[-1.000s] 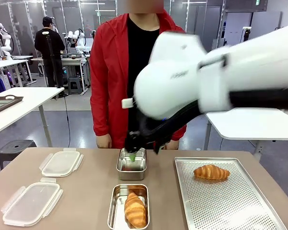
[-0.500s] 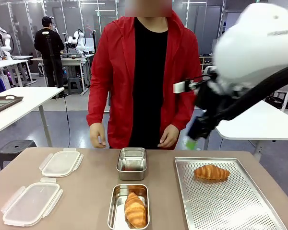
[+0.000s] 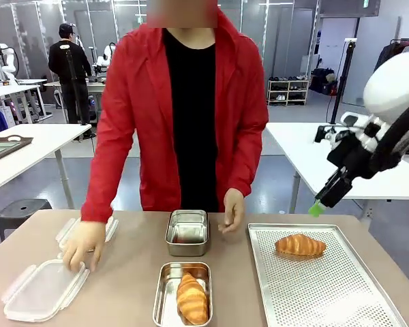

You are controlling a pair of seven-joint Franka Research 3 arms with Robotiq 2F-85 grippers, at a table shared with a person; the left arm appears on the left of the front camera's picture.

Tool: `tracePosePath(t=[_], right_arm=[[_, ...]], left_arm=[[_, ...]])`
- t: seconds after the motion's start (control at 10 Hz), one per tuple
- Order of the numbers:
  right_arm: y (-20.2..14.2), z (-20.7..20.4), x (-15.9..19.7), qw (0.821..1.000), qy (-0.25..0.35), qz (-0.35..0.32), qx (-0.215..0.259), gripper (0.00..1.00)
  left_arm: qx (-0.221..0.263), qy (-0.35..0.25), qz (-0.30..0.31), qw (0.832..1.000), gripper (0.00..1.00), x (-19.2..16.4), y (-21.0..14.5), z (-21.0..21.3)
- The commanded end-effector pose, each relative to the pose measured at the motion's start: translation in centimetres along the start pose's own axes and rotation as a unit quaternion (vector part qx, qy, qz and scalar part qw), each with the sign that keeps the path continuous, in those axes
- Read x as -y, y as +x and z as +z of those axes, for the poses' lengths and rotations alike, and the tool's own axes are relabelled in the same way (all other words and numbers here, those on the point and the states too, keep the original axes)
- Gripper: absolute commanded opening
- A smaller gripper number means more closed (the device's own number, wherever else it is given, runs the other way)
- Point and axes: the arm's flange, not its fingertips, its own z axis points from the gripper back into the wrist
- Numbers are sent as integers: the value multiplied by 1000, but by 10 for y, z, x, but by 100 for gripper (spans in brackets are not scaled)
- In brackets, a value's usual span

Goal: Place the bread into the airtight container.
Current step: Pick up a Butter Roll and place it into an empty Airtight Container.

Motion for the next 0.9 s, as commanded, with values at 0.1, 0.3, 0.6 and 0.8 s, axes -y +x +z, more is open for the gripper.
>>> tracePosePath(t=[0.1,0.3,0.6,0.8], right_arm=[[-3,2,9,1000,15,6,14,93],[-28,71,-18,998,-4,34,50,93],[-44,174,-81,996,-46,75,9,93],[-49,200,-105,992,-70,86,-57,93]], left_arm=[[1,-3,-2,1000,100,1,-1,1],[1,-3,-2,1000,100,1,-1,1],[1,-3,-2,1000,100,1,-1,1],[1,-3,-2,1000,100,1,-1,1]])
